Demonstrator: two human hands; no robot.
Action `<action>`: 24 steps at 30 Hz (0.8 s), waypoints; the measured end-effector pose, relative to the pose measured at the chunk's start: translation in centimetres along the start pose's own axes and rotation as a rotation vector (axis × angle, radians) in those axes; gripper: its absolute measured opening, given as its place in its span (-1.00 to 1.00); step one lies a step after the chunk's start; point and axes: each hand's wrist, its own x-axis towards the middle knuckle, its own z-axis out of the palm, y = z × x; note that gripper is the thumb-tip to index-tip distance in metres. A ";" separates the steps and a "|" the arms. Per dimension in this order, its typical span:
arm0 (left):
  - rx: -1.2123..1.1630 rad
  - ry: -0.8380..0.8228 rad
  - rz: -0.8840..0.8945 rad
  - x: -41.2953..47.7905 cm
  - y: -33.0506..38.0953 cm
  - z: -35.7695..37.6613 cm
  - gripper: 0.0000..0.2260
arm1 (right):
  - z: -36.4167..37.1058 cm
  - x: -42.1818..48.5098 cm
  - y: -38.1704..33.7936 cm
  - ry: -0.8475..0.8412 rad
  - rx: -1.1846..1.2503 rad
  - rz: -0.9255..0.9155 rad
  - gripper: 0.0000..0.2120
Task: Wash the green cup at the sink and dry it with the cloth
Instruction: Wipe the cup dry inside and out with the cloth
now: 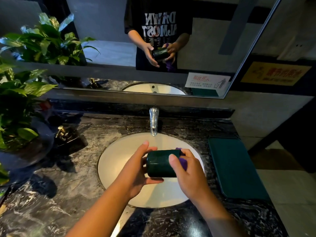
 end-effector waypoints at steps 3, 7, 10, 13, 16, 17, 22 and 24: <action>-0.003 0.010 -0.196 0.0 0.7 -0.4 -0.52 | 0.4 -0.2 0.1 -0.059 -0.255 -0.224 -0.53; 0.135 0.200 -0.058 0.6 -0.3 0.7 -0.56 | 1.3 -0.1 0.3 -0.139 -0.199 -0.172 -0.47; 0.177 0.299 0.133 0.7 -0.7 1.4 -0.66 | 1.7 0.2 0.2 -0.183 0.061 -0.018 -0.59; 0.289 0.367 0.338 0.7 -0.5 1.5 -0.75 | 2.0 0.5 0.5 -0.226 0.318 0.183 -0.47; 0.429 0.418 0.495 0.5 -1.0 1.5 -0.81 | 2.2 0.3 0.8 -0.211 0.397 0.338 -0.33; 0.475 0.434 0.526 0.4 -1.2 1.3 -0.83 | 2.4 0.3 0.7 -0.202 0.435 0.389 -0.29; 0.716 0.429 0.739 -0.1 -2.1 0.5 -0.83 | 2.6 0.0 0.6 -0.169 0.726 0.574 -0.29; 0.860 0.373 0.928 -0.2 -2.4 0.2 -0.76 | 2.1 0.0 0.6 -0.198 0.854 0.623 -0.41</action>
